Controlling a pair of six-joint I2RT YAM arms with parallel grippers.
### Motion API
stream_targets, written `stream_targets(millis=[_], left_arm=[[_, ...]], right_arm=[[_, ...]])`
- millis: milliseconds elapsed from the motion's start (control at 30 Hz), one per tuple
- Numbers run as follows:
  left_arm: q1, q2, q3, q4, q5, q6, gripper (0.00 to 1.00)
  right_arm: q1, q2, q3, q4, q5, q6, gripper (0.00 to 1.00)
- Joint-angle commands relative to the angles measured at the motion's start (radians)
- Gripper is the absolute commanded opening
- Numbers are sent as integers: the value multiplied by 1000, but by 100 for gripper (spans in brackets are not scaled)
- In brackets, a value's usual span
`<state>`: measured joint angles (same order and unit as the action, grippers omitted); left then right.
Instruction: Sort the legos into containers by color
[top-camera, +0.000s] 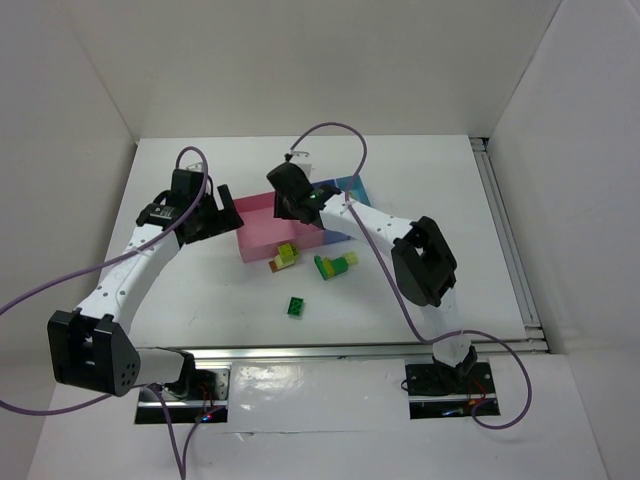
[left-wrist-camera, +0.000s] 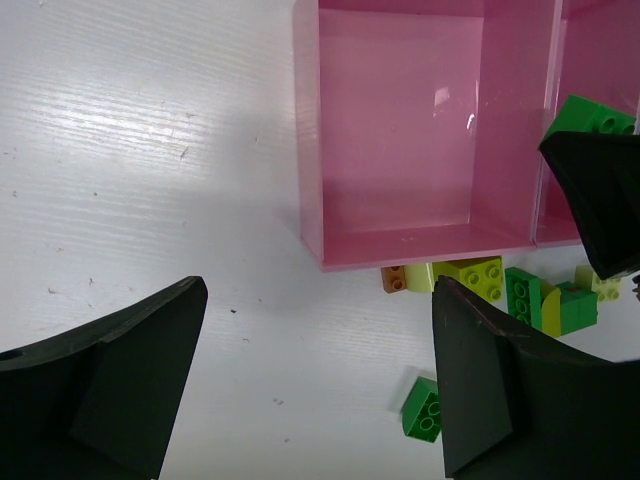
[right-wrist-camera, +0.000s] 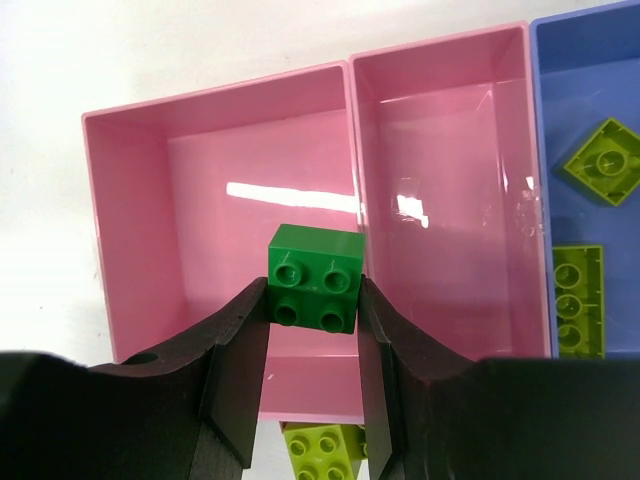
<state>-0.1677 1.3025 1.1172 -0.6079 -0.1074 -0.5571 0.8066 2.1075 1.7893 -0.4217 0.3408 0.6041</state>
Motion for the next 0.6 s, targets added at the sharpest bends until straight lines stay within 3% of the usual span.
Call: stream_targets(millis=[0,233,300,400,567], left_arm=[[7,-26,-2,-6,-6,-15,94],[7,-17,-2,-6,3,-6,94],[7,-17,-2,-6,3,-6,94],[7,-17,-2,-6,3,-6,94],[7,-17,-2,-6,3,-6,94]], right_arm=[[-12,-32,-30,12,49,-4,26],[-53,-34,-53,12,58,16,30],[-66,-24,-53,12,46,16,37],[-66,-38,-41,12,37,16,62],[-66,-113,-86,2,50,6,63]])
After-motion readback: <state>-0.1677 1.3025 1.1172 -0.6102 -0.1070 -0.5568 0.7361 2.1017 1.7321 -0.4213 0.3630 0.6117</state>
